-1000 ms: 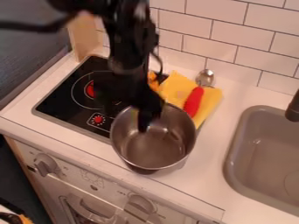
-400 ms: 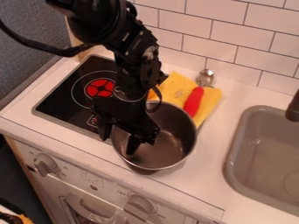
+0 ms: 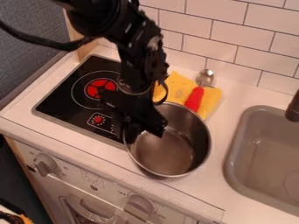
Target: Put the silver pot to the left burner
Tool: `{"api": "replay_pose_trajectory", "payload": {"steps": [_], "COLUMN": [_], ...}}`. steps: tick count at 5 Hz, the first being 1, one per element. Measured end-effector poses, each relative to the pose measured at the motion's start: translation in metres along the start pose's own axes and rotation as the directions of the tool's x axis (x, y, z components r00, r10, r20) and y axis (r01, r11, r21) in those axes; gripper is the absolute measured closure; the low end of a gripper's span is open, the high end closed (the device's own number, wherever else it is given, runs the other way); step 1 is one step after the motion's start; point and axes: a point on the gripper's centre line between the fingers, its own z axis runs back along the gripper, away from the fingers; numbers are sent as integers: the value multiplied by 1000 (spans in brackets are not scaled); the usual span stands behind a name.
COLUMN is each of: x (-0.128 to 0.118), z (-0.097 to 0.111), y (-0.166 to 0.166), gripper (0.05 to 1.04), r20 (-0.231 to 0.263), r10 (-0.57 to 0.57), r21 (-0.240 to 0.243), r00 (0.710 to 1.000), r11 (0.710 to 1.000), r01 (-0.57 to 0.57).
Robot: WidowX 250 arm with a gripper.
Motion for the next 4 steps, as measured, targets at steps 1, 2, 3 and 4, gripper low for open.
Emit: {"api": "replay_pose_trajectory", "payload": {"steps": [1, 2, 3, 4], "x": [23, 43, 60, 70], "z": [44, 72, 78, 43], "y": [-3, 22, 71, 117], "gripper": [1005, 1007, 1007, 1007], "r20": [100, 150, 173, 91], "r10": [6, 72, 193, 308], "r21": [-77, -118, -106, -70], "r00": [995, 986, 966, 947], "r11": [997, 992, 979, 950], "r01": [2, -55, -176, -303]}}
